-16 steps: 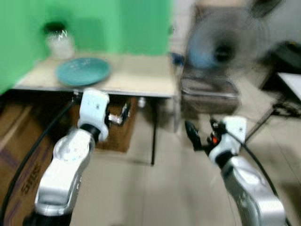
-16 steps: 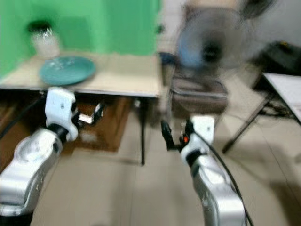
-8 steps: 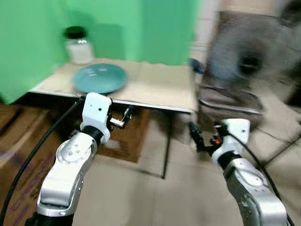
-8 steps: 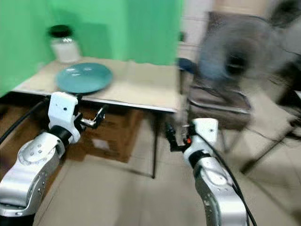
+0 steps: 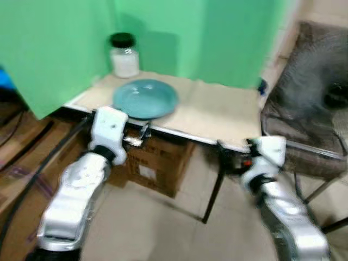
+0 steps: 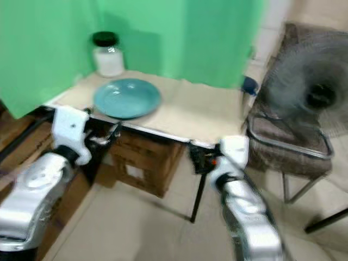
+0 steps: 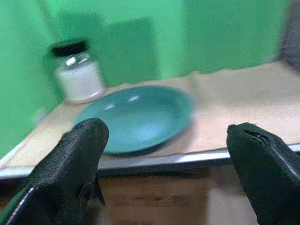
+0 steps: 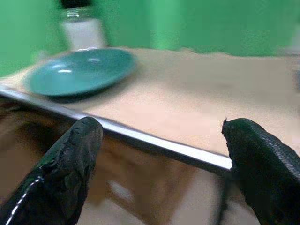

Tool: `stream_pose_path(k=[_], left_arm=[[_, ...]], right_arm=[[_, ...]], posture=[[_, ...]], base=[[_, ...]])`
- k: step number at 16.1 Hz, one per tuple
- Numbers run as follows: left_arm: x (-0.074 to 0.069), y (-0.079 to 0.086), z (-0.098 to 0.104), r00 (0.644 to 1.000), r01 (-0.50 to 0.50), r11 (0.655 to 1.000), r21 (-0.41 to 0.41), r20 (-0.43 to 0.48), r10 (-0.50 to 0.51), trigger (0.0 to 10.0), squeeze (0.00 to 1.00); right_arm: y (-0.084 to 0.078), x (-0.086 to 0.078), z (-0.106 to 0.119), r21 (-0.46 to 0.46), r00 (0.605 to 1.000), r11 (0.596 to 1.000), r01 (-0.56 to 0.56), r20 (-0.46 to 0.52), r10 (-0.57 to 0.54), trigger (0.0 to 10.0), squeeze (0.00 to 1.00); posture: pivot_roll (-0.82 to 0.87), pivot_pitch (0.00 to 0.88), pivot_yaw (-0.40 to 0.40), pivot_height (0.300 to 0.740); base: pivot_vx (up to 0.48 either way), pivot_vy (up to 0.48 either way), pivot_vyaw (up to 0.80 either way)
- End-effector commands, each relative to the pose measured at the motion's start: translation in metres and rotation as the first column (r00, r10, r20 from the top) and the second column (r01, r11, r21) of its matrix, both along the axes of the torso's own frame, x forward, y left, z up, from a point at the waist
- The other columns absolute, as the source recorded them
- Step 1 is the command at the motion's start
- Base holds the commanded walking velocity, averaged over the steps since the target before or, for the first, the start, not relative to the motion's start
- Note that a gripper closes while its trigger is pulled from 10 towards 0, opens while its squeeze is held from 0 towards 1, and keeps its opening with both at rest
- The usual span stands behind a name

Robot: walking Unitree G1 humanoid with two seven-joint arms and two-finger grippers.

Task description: Setting the table

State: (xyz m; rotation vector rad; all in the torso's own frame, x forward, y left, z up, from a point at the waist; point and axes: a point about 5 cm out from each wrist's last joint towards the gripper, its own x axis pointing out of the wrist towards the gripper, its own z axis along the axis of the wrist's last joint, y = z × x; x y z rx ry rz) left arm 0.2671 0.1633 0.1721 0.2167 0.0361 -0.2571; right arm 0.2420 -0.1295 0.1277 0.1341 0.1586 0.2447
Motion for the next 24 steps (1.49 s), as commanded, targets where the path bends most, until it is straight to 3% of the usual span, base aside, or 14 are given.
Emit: stream_pose_path(k=[1, 9, 13, 20, 24], left_arm=[[0.0007, -0.0079, 0.0031, 1.0, 0.028, 1.0, -0.012, 0.012, -0.028, 10.0, 0.0], [-0.0002, -0.0077, 0.0026, 1.0, 0.027, 1.0, -0.013, 0.009, -0.027, 10.0, 0.0], [-0.0005, -0.0081, 0.0024, 1.0, 0.031, 0.999, -0.008, 0.007, -0.031, 10.0, 0.0], [-0.0006, -0.0097, 0.0015, 0.999, 0.038, 0.999, -0.005, 0.004, -0.038, 10.0, 0.0], [-0.0009, -0.01, 0.0006, 0.999, 0.046, 0.999, -0.002, -0.001, -0.046, 10.0, 0.0]], right_arm=[[-0.0111, -0.0008, -0.0012, -0.021, 0.999, 0.999, 0.039, -0.003, -0.039, 10.0, 0.0], [-0.0082, -0.0008, 0.0009, -0.046, 1.0, 0.999, 0.011, 0.01, -0.01, 10.0, 0.0], [-0.0074, -0.0004, -0.0001, -0.062, 1.0, 0.998, 0.015, 0.008, -0.015, 10.0, 0.0], [-0.0085, 0.0007, 0.0004, -0.074, 1.0, 0.997, 0.003, 0.013, -0.002, 10.0, 0.0], [-0.0111, 0.0033, 0.0011, -0.066, 0.999, 0.997, 0.033, 0.012, -0.033, 10.0, 0.0]], posture=[[0.12, 0.0, -0.031, 0.74], [0.11, 0.0, -0.031, 0.74], [0.12, 0.0, -0.029, 0.74], [0.12, 0.0, -0.035, 0.74], [0.12, 0.0, -0.037, 0.74]], base=[[0.349, 0.0, 0.0], [0.344, 0.0, 0.0], [0.344, 0.0, 0.66], [0.342, 0.0, 0.0], [0.339, 0.0, 0.54]])
